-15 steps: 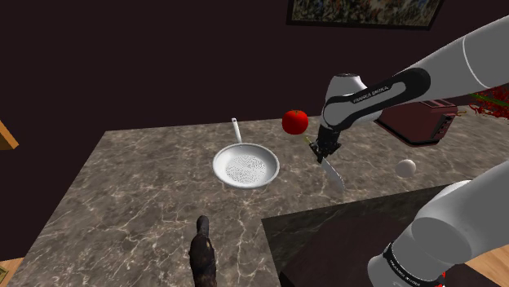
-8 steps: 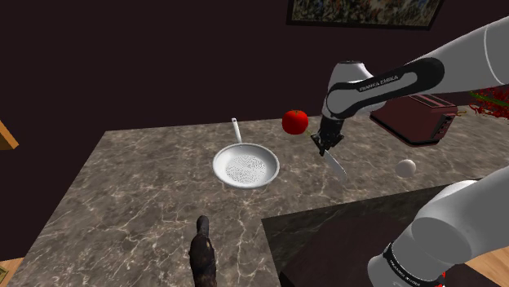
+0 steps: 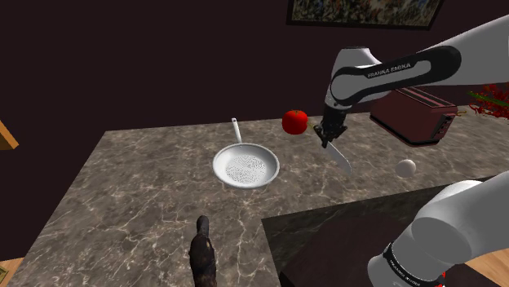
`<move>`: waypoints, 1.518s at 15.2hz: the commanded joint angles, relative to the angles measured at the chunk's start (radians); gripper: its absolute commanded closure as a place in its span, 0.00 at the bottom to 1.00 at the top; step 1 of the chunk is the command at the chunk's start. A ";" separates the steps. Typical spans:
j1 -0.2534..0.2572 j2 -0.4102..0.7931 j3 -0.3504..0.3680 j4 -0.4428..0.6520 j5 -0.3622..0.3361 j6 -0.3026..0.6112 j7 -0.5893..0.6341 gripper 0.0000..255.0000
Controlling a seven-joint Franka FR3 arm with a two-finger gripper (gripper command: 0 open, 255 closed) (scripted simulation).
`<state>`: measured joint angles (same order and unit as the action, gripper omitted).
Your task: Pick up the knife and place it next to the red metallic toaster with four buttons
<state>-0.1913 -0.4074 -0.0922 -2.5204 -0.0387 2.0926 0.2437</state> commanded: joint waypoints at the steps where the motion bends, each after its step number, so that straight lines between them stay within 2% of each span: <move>1: 0.000 -0.012 0.000 0.020 0.000 -0.032 0.000 1.00; 23: 0.002 -0.067 0.010 0.274 0.004 -0.341 0.001 1.00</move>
<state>-0.1901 -0.4716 -0.0835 -2.2593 -0.0353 1.7672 0.2427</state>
